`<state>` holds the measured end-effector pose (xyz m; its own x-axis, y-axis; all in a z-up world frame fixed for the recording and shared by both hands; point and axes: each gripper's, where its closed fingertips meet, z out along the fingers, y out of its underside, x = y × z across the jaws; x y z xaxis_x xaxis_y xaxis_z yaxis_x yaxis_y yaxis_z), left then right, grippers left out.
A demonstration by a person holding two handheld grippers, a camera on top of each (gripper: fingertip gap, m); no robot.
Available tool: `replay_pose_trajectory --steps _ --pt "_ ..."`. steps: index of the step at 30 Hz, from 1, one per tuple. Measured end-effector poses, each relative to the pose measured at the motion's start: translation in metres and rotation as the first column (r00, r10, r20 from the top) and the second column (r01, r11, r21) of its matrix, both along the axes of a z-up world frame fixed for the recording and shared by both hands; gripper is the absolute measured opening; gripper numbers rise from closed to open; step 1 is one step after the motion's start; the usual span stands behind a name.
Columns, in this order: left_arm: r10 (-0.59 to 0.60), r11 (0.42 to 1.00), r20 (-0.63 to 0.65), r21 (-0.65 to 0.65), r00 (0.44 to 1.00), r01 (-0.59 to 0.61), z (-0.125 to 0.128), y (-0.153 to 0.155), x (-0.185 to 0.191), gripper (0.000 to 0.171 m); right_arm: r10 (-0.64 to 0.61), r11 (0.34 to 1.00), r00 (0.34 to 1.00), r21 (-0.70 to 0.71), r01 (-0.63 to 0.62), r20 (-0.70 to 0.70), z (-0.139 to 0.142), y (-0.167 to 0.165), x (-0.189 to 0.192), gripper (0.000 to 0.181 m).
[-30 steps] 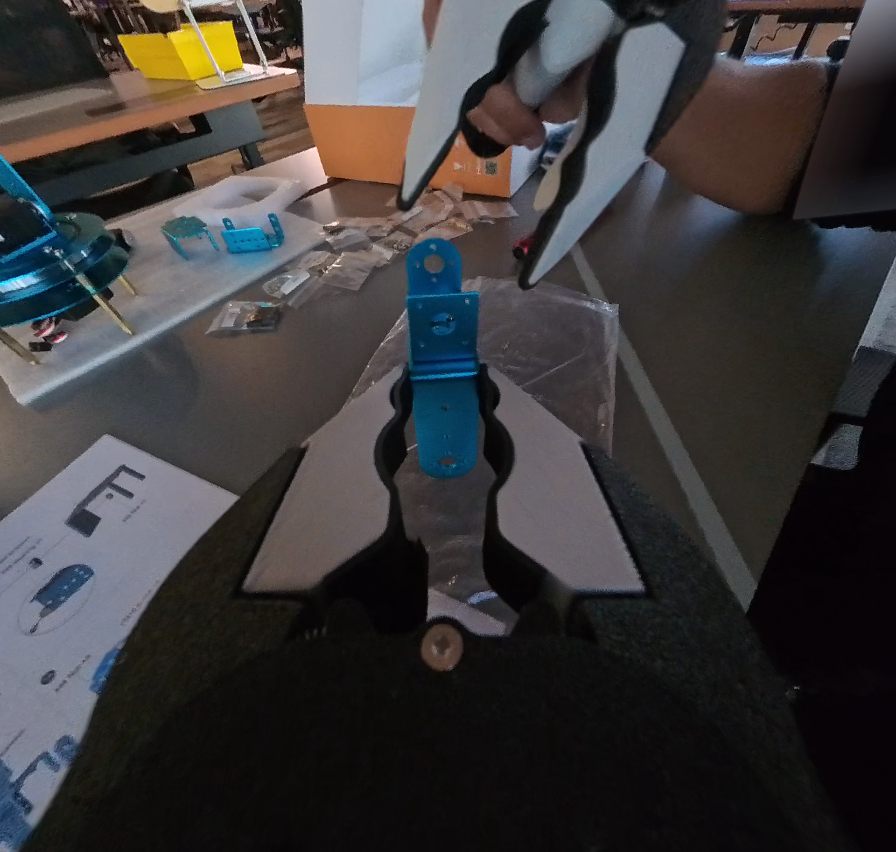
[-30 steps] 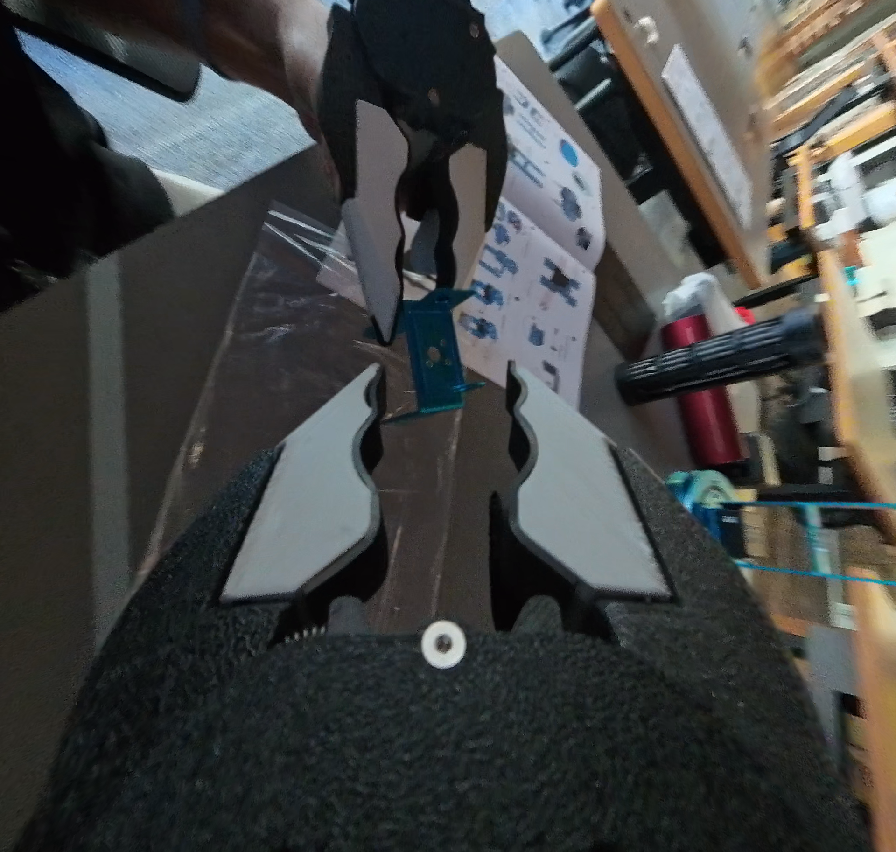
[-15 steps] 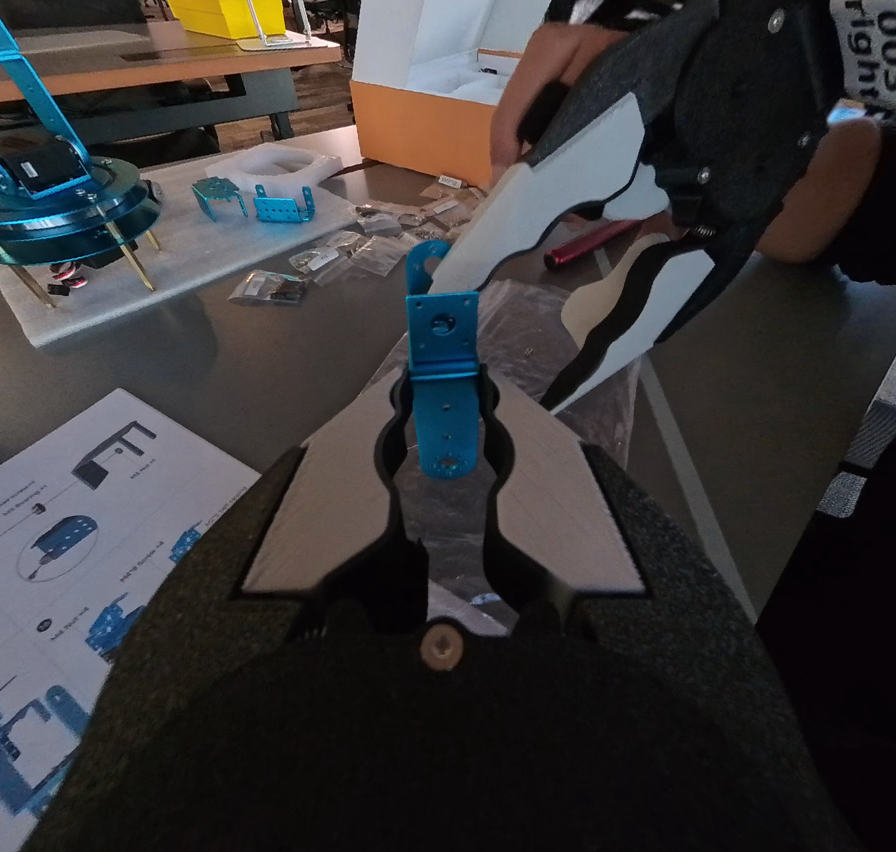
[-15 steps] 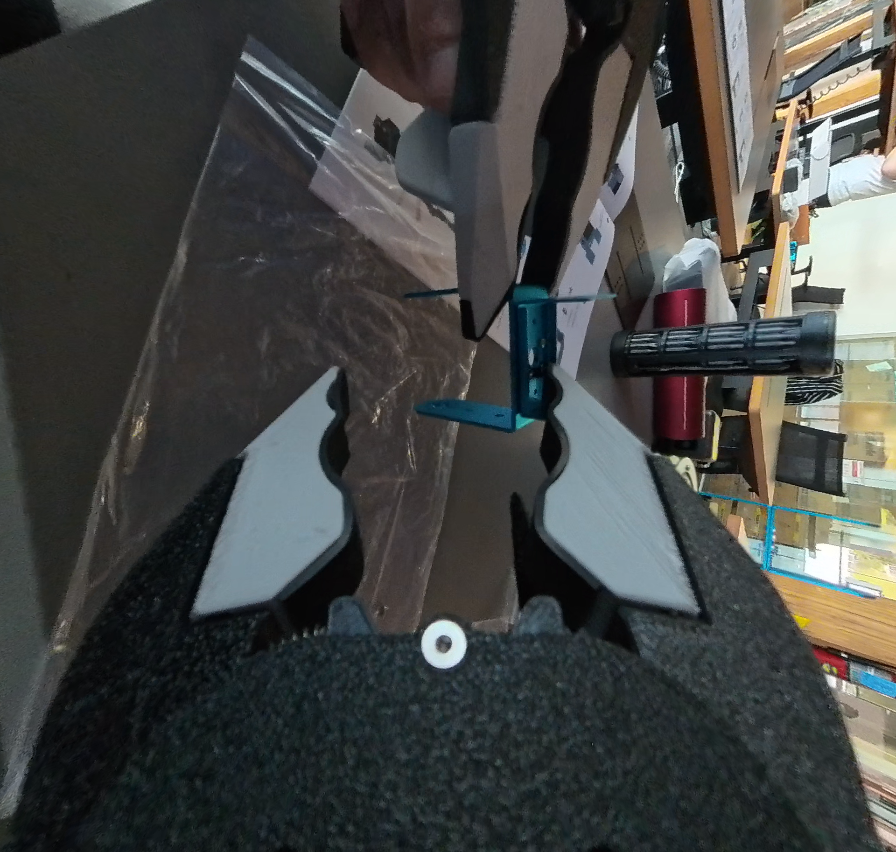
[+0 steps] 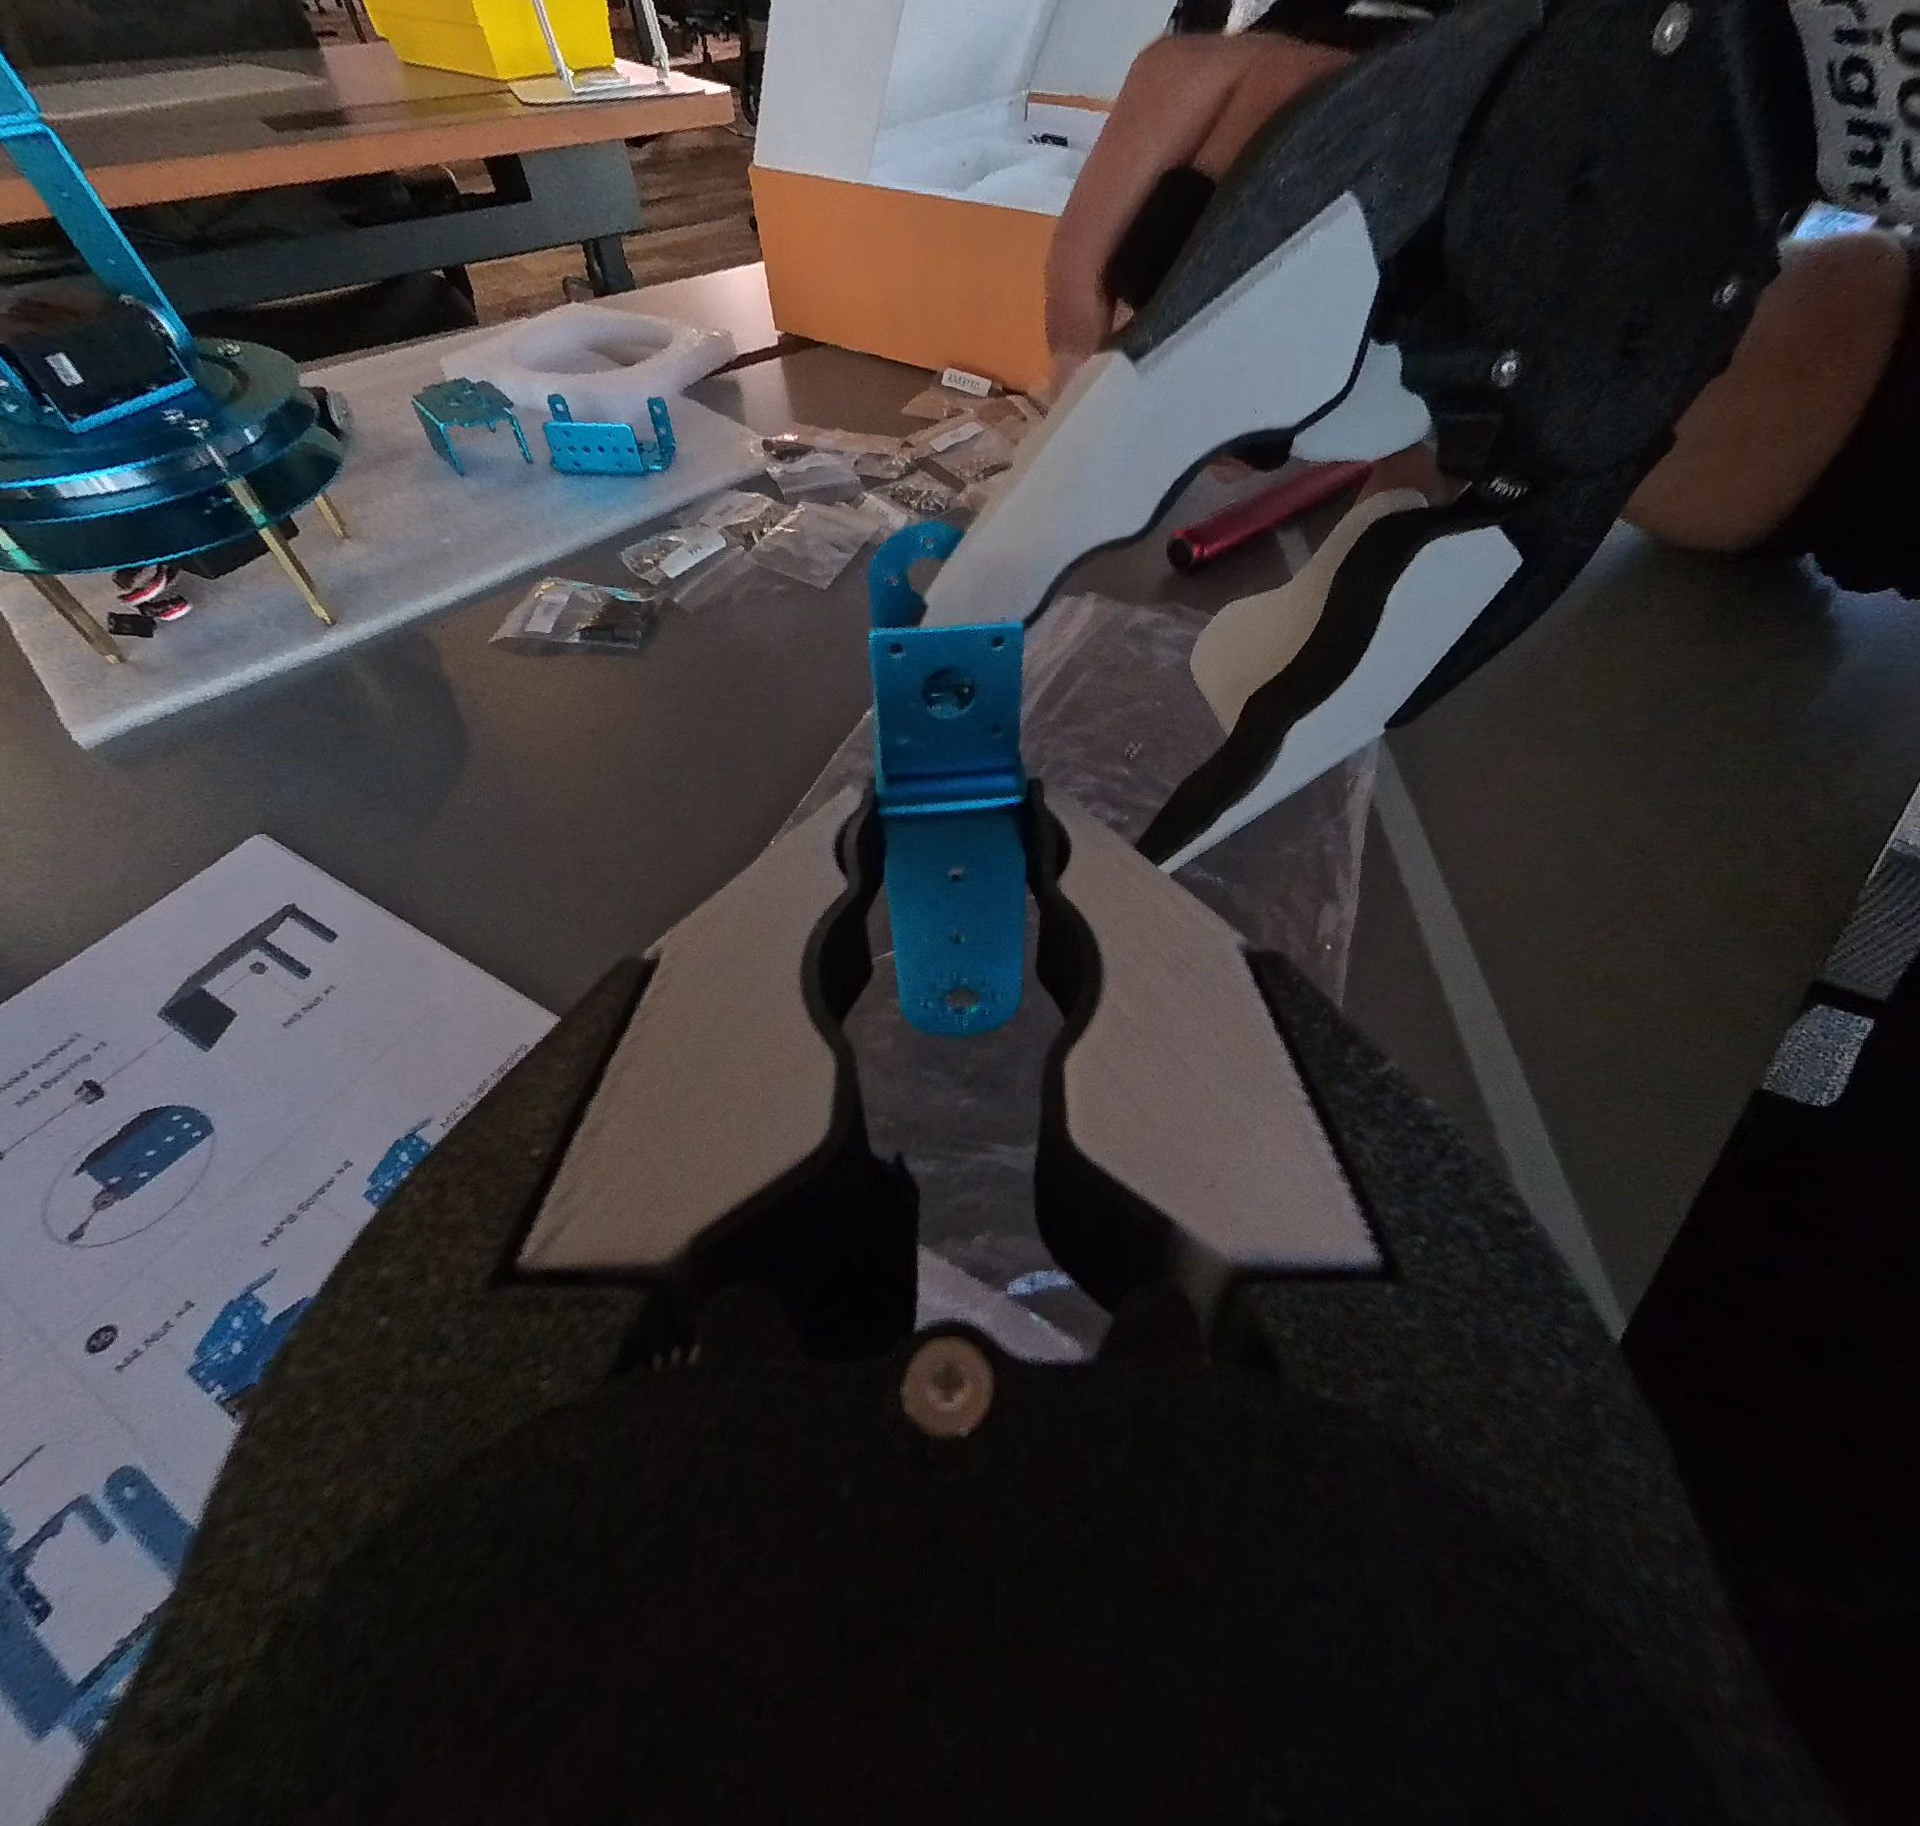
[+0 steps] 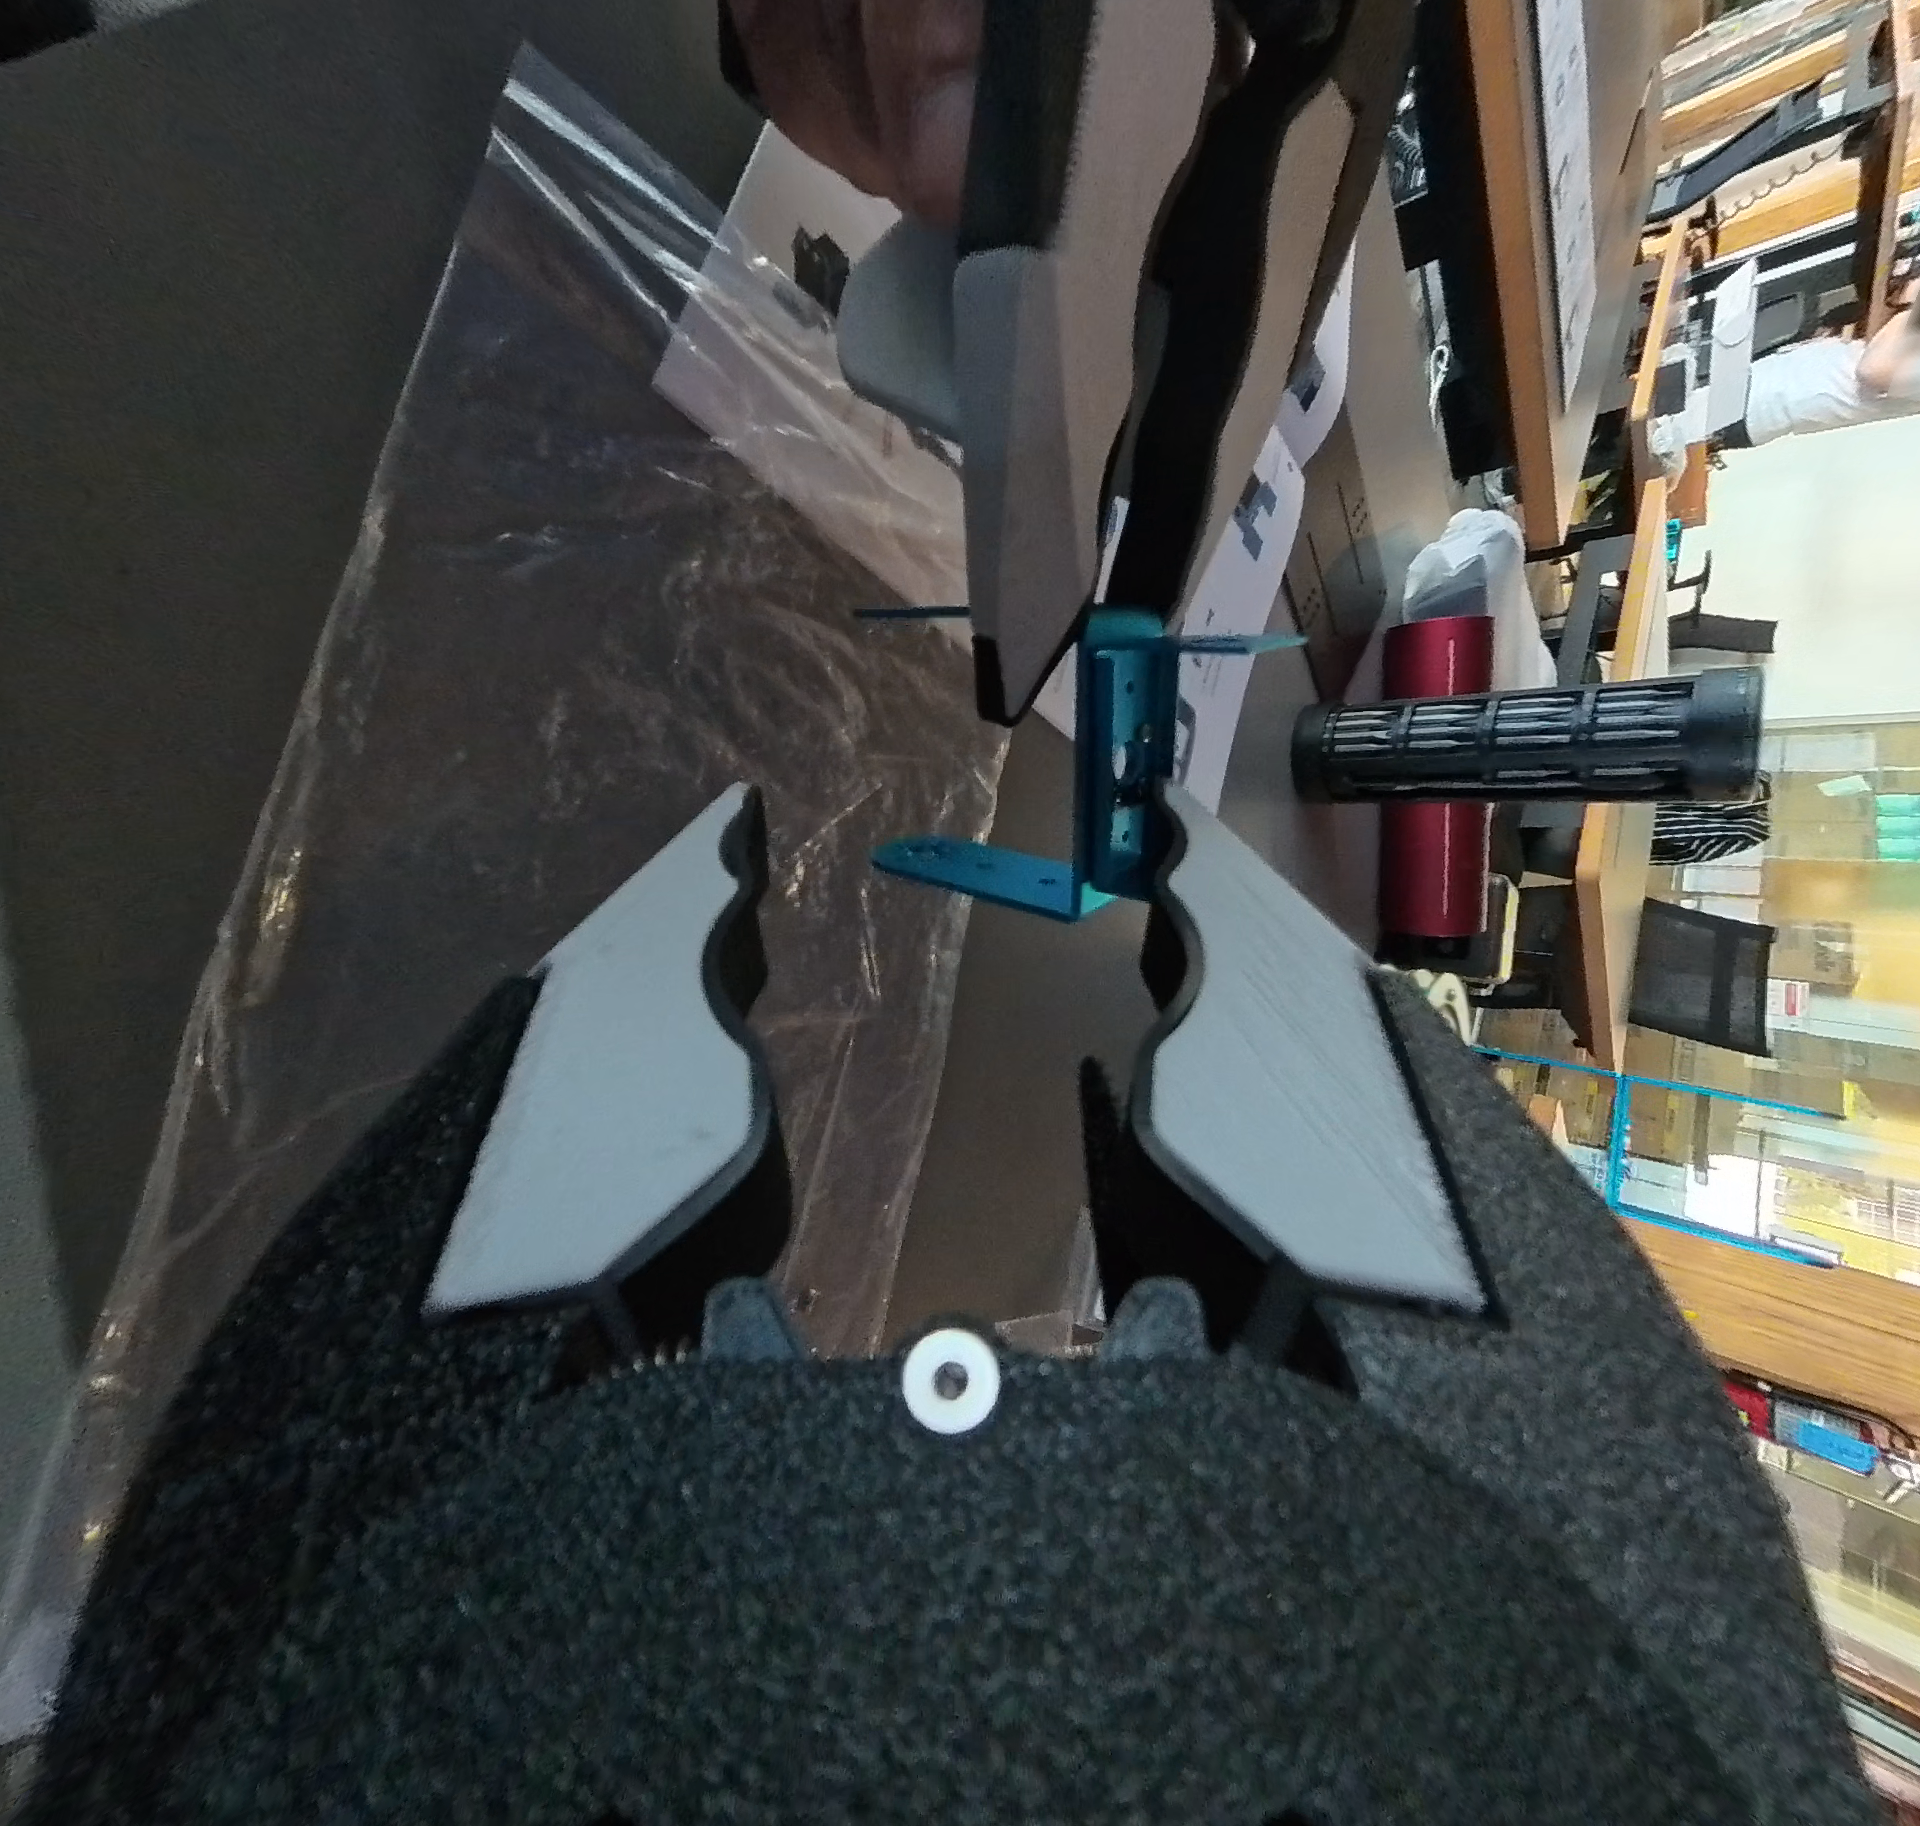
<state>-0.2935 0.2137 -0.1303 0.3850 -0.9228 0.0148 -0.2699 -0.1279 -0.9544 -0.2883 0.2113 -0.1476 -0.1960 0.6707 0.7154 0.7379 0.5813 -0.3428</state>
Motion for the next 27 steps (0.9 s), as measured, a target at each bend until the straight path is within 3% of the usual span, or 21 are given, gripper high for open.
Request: replay_pose_trajectory --steps 4,6,8,9,12,14,17,21,23,27 --pt "0.003 1.0 0.009 0.006 1.0 -0.003 0.001 0.001 -0.001 0.026 -0.003 0.999 0.996 0.039 0.006 -0.088 0.022 0.003 -0.001 0.073" --pt "-0.001 1.0 0.025 0.017 1.0 0.0 0.003 0.002 -0.004 0.026 0.004 0.998 0.984 -0.055 -0.015 -0.181 0.036 -0.001 0.0 0.071" --pt "-0.021 1.0 0.066 0.005 0.998 0.021 0.008 0.001 -0.006 0.026 -0.003 0.967 0.95 -0.243 -0.077 -0.311 0.05 -0.005 0.003 0.069" --pt "-0.037 0.999 0.1 0.001 0.994 0.037 0.012 0.0 -0.007 0.026 -0.021 0.926 0.929 -0.359 -0.122 -0.37 0.055 -0.005 0.006 0.064" --pt "-0.128 0.992 0.215 0.012 0.968 0.129 0.03 -0.013 -0.008 0.026 -0.105 0.706 0.873 -0.655 -0.271 -0.475 0.057 -0.003 0.014 0.058" --pt "-0.18 0.983 0.256 0.025 0.95 0.18 0.037 -0.022 -0.008 0.026 -0.107 0.585 0.852 -0.726 -0.363 -0.512 0.057 -0.008 0.014 0.053" --pt "-0.223 0.974 0.285 0.025 0.932 0.226 0.043 -0.027 -0.007 0.026 -0.089 0.465 0.845 -0.772 -0.433 -0.527 0.056 -0.024 0.008 0.051" --pt "-0.284 0.957 0.271 0.019 0.92 0.29 0.043 -0.034 -0.003 0.026 -0.116 0.498 0.853 -0.772 -0.394 -0.509 0.05 -0.021 0.004 0.027" --pt "-0.282 0.957 0.241 0.002 0.929 0.29 0.041 -0.03 -0.001 0.026 -0.152 0.522 0.845 -0.768 -0.371 -0.512 0.047 -0.015 0.006 0.026" --pt "-0.214 0.974 0.138 -0.046 0.967 0.222 0.027 -0.009 0.001 0.028 -0.222 0.682 0.848 -0.699 -0.217 -0.481 0.038 0.0 0.016 0.026"
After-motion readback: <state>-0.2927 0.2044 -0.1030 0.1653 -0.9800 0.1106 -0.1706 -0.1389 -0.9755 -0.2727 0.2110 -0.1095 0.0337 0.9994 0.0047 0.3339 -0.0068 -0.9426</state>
